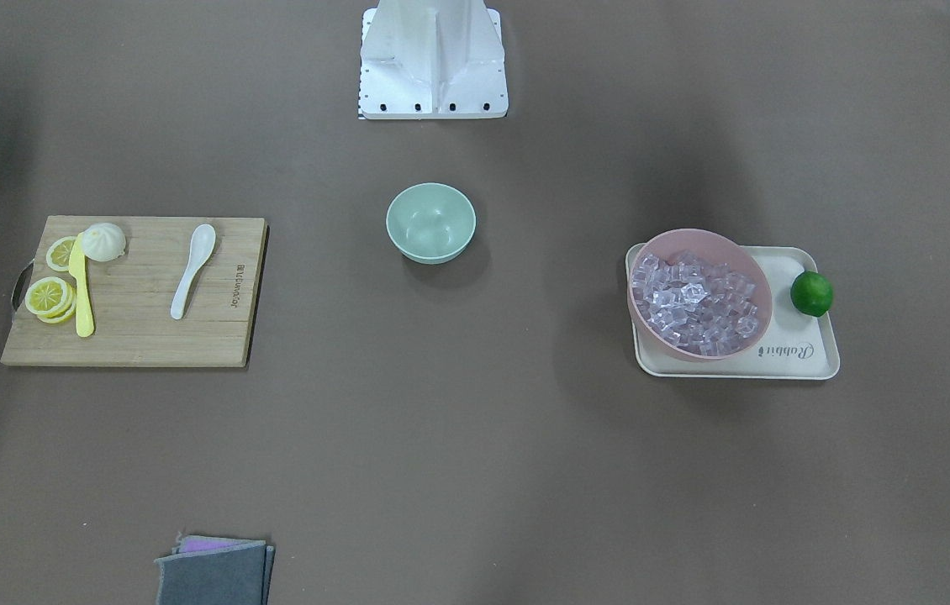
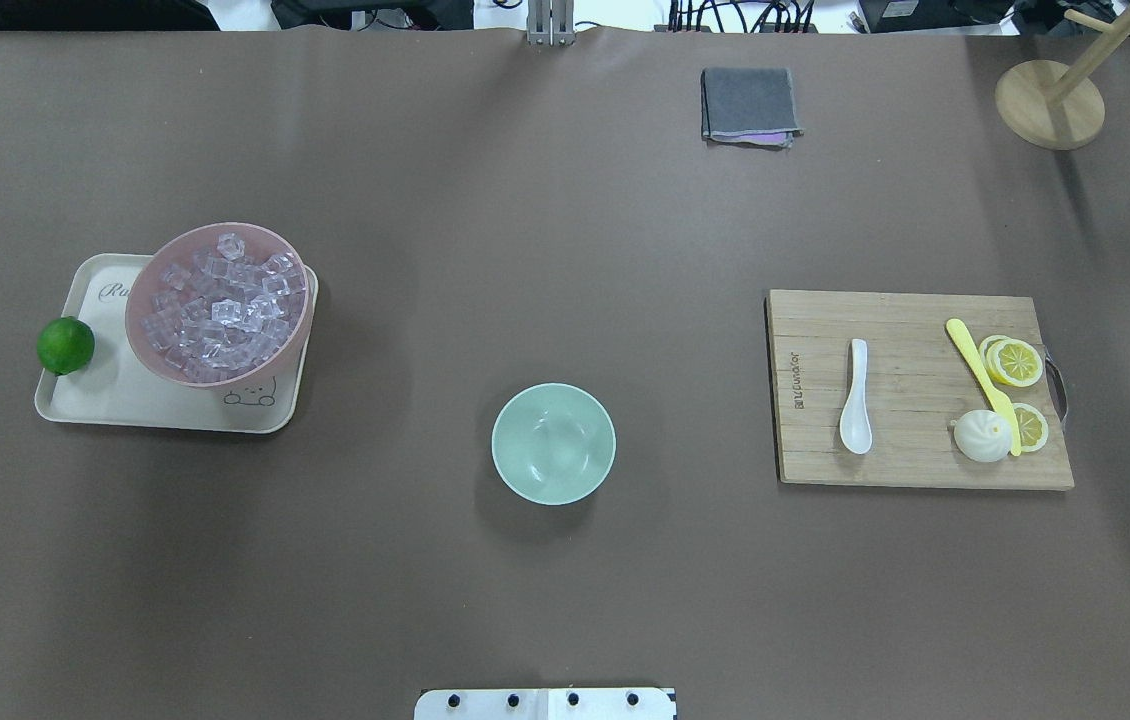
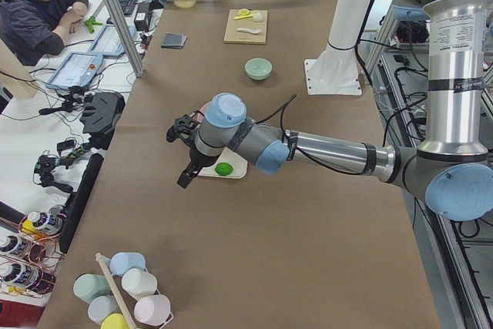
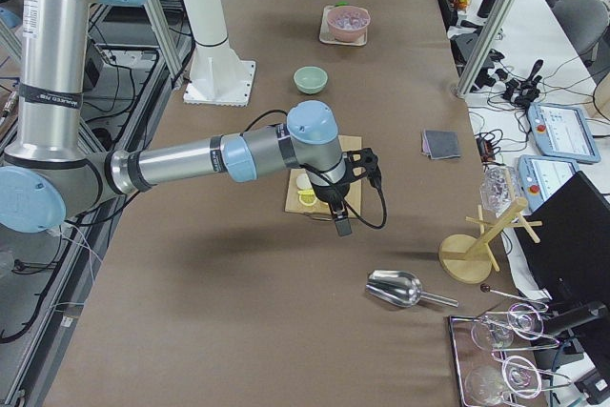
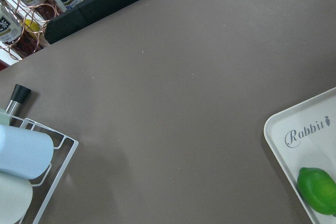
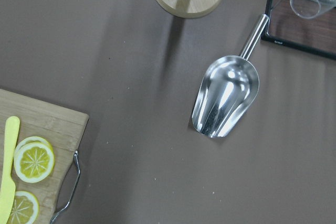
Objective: Put spoon and ice into bowl
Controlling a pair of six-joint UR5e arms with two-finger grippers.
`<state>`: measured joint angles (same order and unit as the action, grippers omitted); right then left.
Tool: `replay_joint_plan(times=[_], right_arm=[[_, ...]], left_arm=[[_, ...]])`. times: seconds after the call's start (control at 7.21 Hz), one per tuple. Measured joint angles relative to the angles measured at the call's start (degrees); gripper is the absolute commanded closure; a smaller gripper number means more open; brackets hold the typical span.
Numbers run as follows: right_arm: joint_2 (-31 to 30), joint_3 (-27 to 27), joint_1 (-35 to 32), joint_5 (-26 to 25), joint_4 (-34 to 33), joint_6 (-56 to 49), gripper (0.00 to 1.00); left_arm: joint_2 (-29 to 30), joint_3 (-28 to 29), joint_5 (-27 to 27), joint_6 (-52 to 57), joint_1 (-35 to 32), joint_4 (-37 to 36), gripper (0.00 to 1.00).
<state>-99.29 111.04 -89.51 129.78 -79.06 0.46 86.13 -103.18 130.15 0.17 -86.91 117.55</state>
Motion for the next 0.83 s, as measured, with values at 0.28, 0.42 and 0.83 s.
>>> replay_joint_plan(times=[0.28, 0.42, 0.83], right_arm=[[1.18, -0.28, 2.05, 1.10, 4.48, 8.65, 0.00], [2.38, 0.69, 4.57, 1.27, 4.99, 14.93, 0.00], [5.34, 4.56, 14.42, -2.14, 5.22, 31.21, 0.00]], left_arm=[[2.52, -0.44, 0.05, -7.12, 4.11, 4.08, 0.01], [3.48, -0.63, 0.01, -12.19, 7.41, 6.90, 0.01], [6.31, -0.83, -0.58, -21.23, 19.56, 12.76, 0.03]])
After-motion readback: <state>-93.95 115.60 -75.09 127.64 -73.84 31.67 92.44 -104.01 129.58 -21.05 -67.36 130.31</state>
